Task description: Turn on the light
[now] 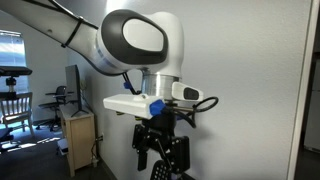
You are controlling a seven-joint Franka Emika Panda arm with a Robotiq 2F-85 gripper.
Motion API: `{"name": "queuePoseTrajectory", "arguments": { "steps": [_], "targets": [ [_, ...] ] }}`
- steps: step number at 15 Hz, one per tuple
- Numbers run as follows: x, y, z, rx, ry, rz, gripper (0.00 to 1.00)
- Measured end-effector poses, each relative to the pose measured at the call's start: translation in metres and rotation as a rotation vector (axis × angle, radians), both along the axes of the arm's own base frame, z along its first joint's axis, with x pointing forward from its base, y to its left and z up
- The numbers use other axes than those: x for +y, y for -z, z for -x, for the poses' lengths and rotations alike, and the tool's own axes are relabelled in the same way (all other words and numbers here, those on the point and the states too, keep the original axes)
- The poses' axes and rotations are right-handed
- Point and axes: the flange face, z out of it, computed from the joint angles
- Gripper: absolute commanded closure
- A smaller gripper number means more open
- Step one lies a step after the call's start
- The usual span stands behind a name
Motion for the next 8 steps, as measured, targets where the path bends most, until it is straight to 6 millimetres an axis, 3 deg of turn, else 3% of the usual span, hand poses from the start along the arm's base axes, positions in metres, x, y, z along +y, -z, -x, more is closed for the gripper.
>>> {"name": "queuePoseTrajectory", "arguments": {
  "steps": [8],
  "targets": [
    [0.095,-0.016,-0.035,-0.011,-0.365,0.029,0.0]
  ]
}}
